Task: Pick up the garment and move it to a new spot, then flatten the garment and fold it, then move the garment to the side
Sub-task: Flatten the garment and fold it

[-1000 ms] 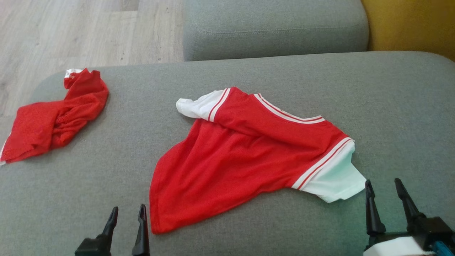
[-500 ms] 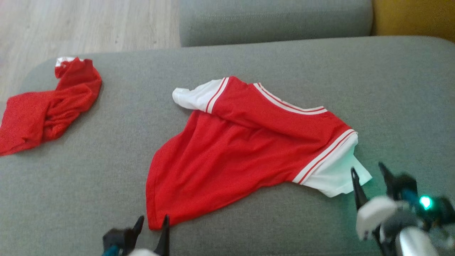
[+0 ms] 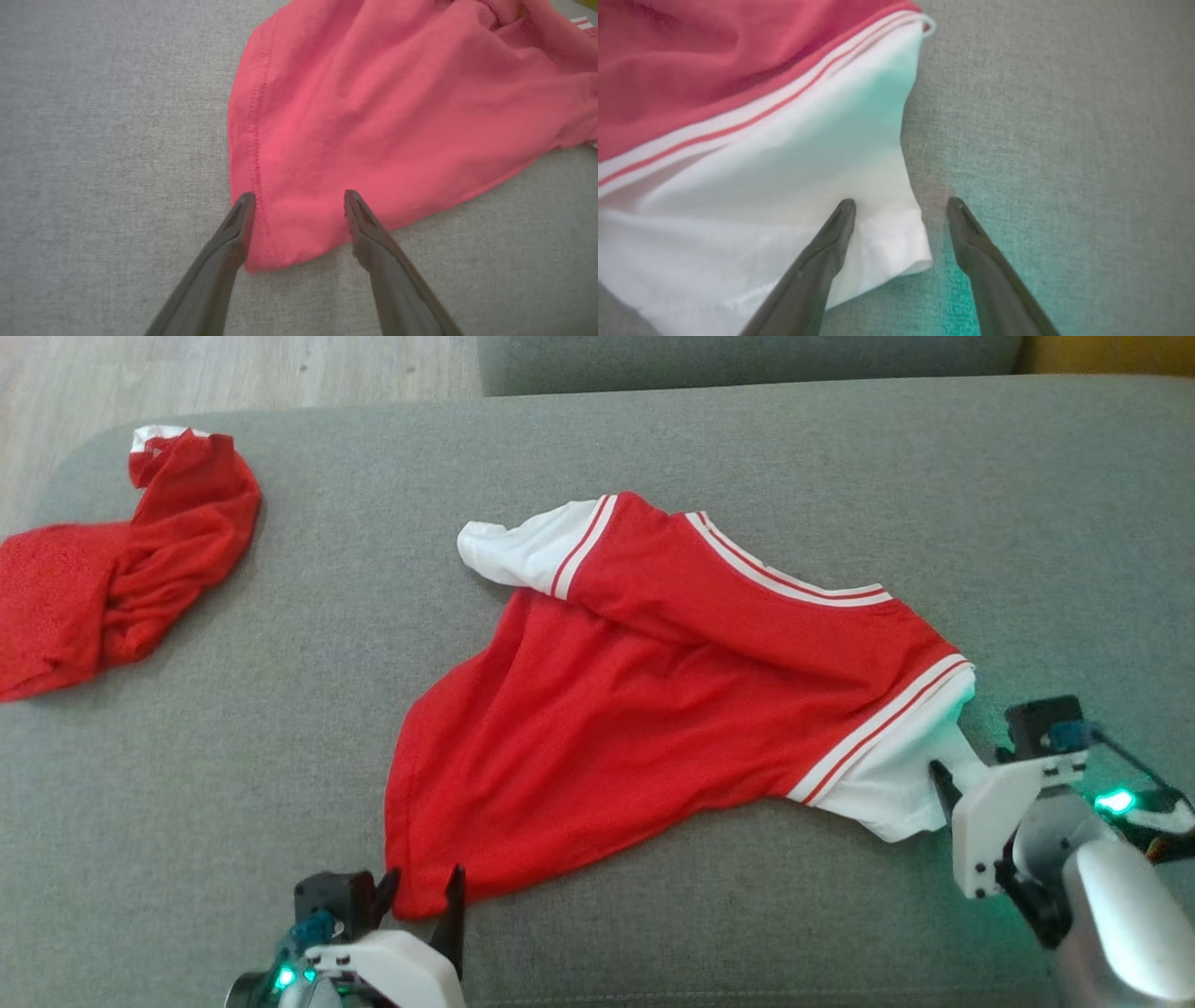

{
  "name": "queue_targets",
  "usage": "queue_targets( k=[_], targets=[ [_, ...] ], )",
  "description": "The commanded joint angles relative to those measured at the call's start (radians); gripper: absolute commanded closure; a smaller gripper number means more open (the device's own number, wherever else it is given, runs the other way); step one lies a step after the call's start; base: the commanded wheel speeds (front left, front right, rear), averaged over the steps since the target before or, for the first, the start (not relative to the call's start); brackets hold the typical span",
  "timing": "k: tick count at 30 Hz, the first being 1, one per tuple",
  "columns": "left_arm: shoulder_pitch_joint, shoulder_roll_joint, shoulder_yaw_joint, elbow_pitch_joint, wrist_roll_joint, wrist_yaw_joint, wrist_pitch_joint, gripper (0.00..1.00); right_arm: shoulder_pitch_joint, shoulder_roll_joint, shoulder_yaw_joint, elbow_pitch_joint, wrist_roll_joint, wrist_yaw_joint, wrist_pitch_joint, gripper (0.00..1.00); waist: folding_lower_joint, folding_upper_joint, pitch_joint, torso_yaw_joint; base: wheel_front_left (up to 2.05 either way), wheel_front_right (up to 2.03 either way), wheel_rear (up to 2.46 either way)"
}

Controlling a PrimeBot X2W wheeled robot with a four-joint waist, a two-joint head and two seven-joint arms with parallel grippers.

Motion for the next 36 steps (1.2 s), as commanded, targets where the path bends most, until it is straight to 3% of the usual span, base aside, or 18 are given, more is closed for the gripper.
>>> queue_targets(
  k=[1,15,27,36],
  targets=[
    [-0.037,-0.005,0.028,-0.038,-0.009,0.004,0.005,0.0,-0.025,-0.018,0.036,-0.008,0.025,0.008,0.016,0.0,0.0,0.0,0.003,0.002,0.0,0.0,0.0],
    [-0.029,0.001,0.019,-0.041,-0.039,0.008,0.065,0.0,-0.02,-0.061,0.112,-0.012,0.193,0.008,0.087,0.0,0.0,0.0,0.027,-0.001,0.0,0.0,0.0],
    [0.036,0.029,0.057,-0.085,-0.054,0.055,0.078,0.0,0.019,-0.088,0.148,-0.069,0.247,0.008,0.109,0.0,0.0,0.0,0.015,-0.006,0.0,0.0,0.0],
    [0.017,0.032,0.038,-0.076,-0.074,0.038,0.111,0.0,0.032,-0.104,0.182,-0.105,0.291,0.008,0.146,0.0,0.0,0.0,0.023,-0.009,0.0,0.0,0.0]
  ],
)
